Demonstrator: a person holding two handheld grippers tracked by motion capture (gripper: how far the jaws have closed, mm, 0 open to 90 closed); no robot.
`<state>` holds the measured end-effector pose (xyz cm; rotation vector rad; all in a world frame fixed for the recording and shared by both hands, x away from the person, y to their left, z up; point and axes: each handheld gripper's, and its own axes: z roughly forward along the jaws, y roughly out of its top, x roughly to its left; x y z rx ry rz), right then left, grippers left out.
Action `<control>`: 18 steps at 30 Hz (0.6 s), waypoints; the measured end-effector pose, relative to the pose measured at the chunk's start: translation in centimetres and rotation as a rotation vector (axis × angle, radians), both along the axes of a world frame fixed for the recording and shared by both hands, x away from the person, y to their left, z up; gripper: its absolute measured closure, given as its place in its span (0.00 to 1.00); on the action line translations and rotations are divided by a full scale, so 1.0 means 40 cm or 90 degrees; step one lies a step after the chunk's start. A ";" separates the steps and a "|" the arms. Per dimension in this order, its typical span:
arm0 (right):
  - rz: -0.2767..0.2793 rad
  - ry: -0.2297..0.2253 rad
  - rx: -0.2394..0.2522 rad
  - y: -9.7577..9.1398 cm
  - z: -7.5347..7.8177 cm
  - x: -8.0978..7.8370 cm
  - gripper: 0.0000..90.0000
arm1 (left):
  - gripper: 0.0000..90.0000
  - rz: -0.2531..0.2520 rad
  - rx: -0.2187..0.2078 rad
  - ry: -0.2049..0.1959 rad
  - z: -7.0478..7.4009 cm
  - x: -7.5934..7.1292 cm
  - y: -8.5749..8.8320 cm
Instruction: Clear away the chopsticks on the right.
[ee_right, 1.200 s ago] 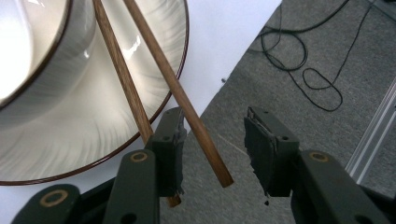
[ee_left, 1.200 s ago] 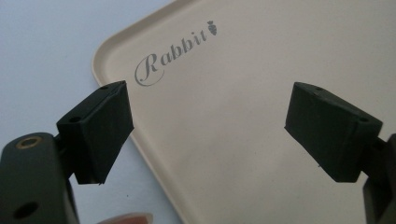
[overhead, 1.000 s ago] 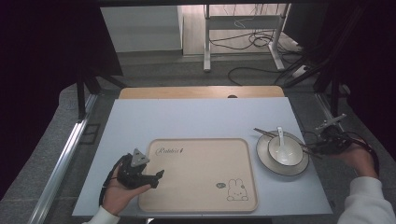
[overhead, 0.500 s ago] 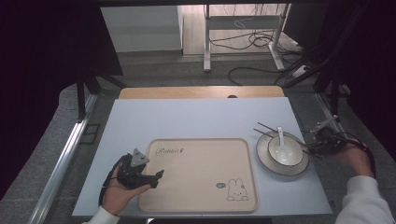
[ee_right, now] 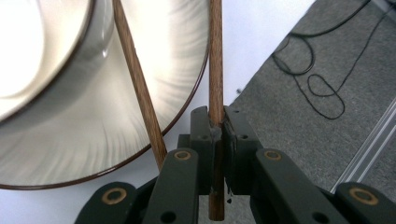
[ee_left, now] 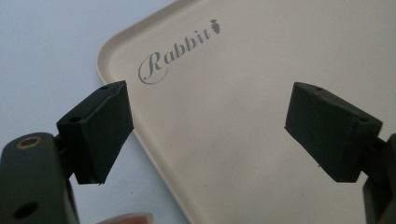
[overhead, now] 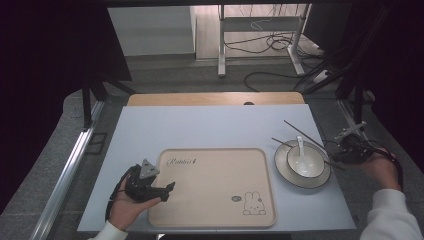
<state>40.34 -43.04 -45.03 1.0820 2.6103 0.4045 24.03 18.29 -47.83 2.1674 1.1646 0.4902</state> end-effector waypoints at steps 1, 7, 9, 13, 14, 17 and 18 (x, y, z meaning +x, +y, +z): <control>-0.005 -0.009 0.004 -0.001 0.007 -0.002 0.92 | 0.17 0.000 0.000 0.000 0.000 0.000 0.000; -0.047 -0.055 0.070 0.012 0.075 -0.029 0.92 | 0.17 0.002 -0.002 -0.003 0.002 -0.001 0.001; -0.053 -0.059 0.094 0.023 0.093 -0.040 0.92 | 0.17 0.002 -0.003 -0.002 0.002 -0.001 0.001; -0.064 -0.060 0.140 0.055 0.123 -0.060 0.92 | 0.17 -0.001 -0.003 -0.001 0.002 -0.001 -0.001; -0.064 -0.060 0.140 0.055 0.123 -0.060 0.92 | 0.17 -0.002 -0.003 -0.002 0.002 -0.001 -0.001; -0.052 -0.059 0.155 0.083 0.138 -0.073 0.92 | 0.17 -0.001 -0.004 -0.002 0.003 -0.001 -0.001; -0.046 -0.058 0.159 0.095 0.142 -0.078 0.92 | 0.17 -0.001 -0.004 -0.002 0.003 -0.001 -0.001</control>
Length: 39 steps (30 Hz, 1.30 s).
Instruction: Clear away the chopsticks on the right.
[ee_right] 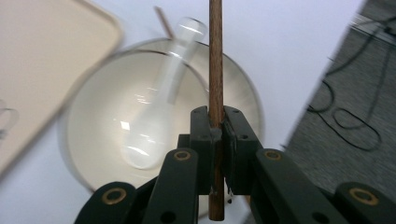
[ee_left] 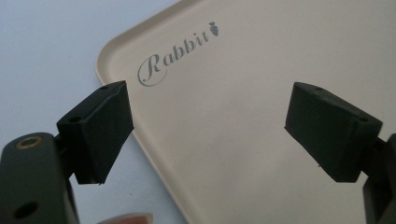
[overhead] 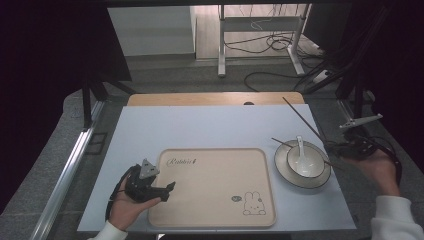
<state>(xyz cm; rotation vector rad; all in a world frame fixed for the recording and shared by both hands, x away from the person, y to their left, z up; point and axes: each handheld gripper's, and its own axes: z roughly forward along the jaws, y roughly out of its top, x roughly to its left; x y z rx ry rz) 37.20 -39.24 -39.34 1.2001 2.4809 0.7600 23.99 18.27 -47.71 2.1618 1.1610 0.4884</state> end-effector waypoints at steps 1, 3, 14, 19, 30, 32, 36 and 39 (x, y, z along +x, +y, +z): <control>0.007 0.001 0.003 0.012 0.005 -0.006 0.92 | 0.17 0.000 0.000 0.000 0.000 0.000 0.001; 0.026 0.001 0.015 0.048 0.016 -0.023 0.92 | 0.17 0.000 0.000 0.000 0.000 0.000 0.002; 0.084 0.020 0.035 0.178 0.019 -0.097 0.92 | 0.17 -0.001 -0.003 -0.002 0.003 -0.002 0.002; 0.107 0.042 0.032 0.265 -0.008 -0.136 0.92 | 0.17 -0.002 -0.002 -0.002 0.003 -0.002 0.002; 0.159 0.101 -0.014 0.394 -0.107 -0.179 0.91 | 0.17 -0.002 -0.001 -0.001 0.002 -0.002 0.002; 0.153 0.115 -0.034 0.419 -0.136 -0.189 0.91 | 0.17 -0.001 -0.001 -0.001 0.002 -0.002 0.001; 0.164 0.133 -0.050 0.441 -0.164 -0.196 0.91 | 0.17 -0.001 -0.001 -0.001 0.003 -0.003 0.001; 0.164 0.145 -0.069 0.451 -0.191 -0.197 0.91 | 0.17 -0.002 0.001 -0.001 0.002 -0.003 0.000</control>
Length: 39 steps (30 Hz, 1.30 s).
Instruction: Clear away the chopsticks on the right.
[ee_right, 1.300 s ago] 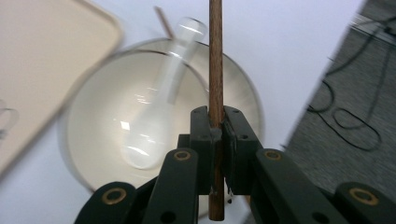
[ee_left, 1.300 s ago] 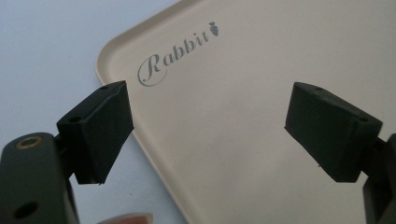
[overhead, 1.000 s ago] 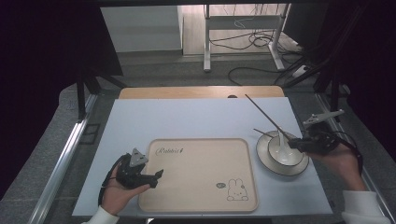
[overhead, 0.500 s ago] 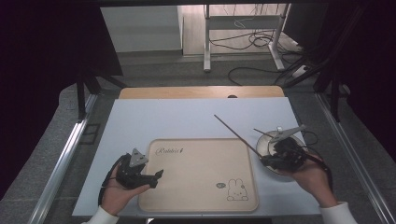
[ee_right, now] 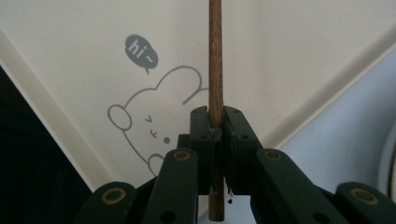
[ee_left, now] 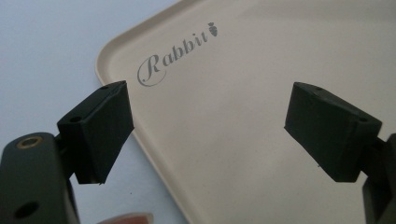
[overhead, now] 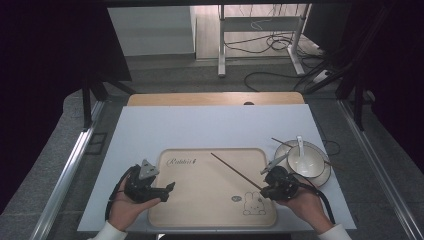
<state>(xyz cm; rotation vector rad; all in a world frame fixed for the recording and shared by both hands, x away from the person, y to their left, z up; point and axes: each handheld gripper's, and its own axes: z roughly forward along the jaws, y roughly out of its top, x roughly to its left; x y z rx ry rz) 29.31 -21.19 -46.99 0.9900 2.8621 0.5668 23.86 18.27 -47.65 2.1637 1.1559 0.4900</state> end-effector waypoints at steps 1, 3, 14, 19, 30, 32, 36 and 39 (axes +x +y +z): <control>-0.002 0.002 0.000 0.000 -0.005 0.001 0.91 | 0.17 0.000 0.000 0.001 0.000 0.000 0.000; -0.003 0.004 0.001 0.000 -0.009 0.002 0.91 | 0.17 -0.001 0.001 0.001 -0.002 0.001 -0.001; 0.020 0.005 -0.040 0.038 -0.056 0.010 0.90 | 0.17 -0.004 0.005 0.005 -0.004 0.001 -0.005; 0.027 -0.018 -0.034 0.039 -0.039 0.004 0.75 | 0.17 -0.005 0.005 0.004 -0.003 0.000 -0.005; -0.015 -0.132 0.080 -0.066 0.111 0.020 0.39 | 0.17 -0.009 0.003 0.002 -0.002 0.000 -0.007; -0.026 -0.151 0.092 -0.104 0.135 0.029 0.36 | 0.17 -0.010 0.002 0.003 -0.003 0.000 -0.008; -0.037 -0.163 0.100 -0.146 0.162 0.039 0.36 | 0.17 -0.013 0.005 0.002 -0.004 -0.001 -0.009; -0.054 -0.172 0.114 -0.201 0.192 0.051 0.36 | 0.17 -0.012 0.002 0.002 -0.004 0.000 -0.007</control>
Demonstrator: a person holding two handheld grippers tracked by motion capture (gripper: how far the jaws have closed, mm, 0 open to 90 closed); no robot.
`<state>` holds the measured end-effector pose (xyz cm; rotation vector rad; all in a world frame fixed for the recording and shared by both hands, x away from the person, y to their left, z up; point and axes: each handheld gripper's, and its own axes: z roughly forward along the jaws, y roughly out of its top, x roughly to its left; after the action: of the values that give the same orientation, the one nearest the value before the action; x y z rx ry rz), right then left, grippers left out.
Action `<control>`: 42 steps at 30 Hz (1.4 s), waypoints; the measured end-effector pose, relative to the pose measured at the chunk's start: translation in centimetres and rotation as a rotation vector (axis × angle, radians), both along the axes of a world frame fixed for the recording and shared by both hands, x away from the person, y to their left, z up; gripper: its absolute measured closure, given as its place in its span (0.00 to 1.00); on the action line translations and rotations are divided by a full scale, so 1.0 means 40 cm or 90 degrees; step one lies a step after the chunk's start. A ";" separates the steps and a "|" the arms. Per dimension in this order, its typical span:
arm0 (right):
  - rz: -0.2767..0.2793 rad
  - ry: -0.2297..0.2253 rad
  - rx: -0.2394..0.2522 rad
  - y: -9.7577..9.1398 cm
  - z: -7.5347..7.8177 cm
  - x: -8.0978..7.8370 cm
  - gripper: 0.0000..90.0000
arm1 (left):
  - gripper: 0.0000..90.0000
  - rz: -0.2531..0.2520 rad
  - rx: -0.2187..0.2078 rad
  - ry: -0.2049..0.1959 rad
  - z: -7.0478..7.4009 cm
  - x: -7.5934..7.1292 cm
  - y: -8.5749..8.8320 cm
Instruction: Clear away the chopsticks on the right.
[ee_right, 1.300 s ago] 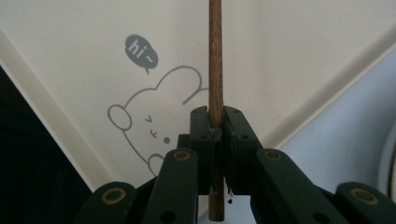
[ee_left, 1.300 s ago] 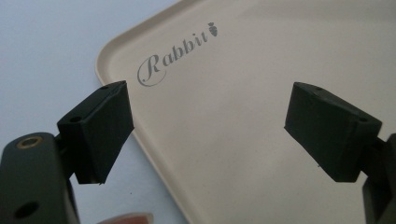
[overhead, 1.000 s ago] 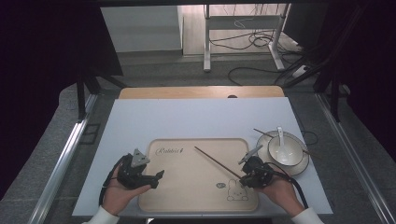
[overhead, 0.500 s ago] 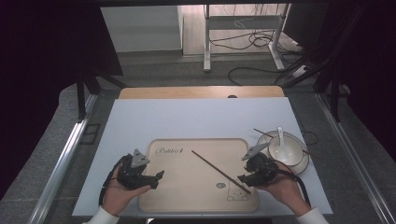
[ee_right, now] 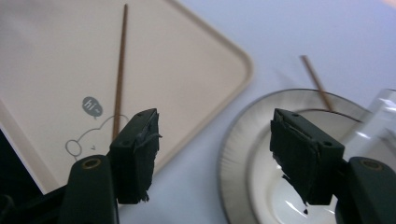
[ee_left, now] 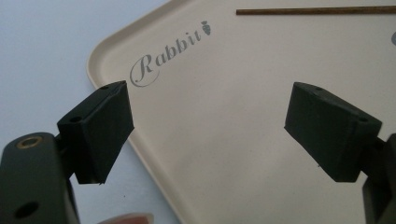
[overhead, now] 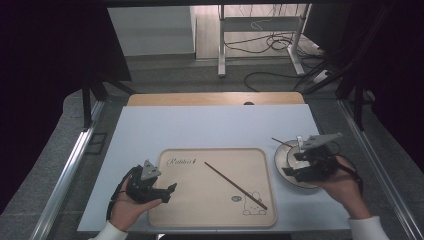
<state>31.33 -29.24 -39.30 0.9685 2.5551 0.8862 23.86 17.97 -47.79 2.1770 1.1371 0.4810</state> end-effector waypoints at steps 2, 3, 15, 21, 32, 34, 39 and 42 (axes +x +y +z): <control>-0.029 -0.010 0.010 -0.048 0.019 0.010 0.36 | 0.17 0.001 0.000 0.000 0.000 0.000 0.001; -0.034 -0.010 0.008 -0.065 0.023 0.014 0.37 | 0.17 0.002 0.000 -0.001 0.000 0.000 0.001; -0.161 0.009 -0.050 -0.316 -0.017 0.071 0.47 | 0.17 0.003 0.002 0.003 -0.002 0.004 0.000; -0.169 0.043 -0.091 -0.356 -0.066 0.096 0.53 | 0.17 0.003 0.004 0.004 -0.004 0.004 -0.002; -0.141 0.096 -0.148 -0.361 -0.126 0.134 0.66 | 0.17 0.005 0.005 0.004 -0.004 0.003 0.001; -0.134 0.099 -0.159 -0.360 -0.131 0.139 0.68 | 0.17 0.004 0.005 0.005 -0.005 0.003 0.001; -0.110 0.115 -0.176 -0.355 -0.147 0.151 0.73 | 0.17 0.006 0.003 0.005 -0.006 0.003 0.001; -0.104 0.124 -0.192 -0.349 -0.160 0.158 0.76 | 0.17 0.005 0.004 0.006 -0.007 0.004 0.001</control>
<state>37.65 -43.21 -45.69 1.1922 2.6168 0.3643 24.02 18.03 -48.05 2.1829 1.1516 0.4802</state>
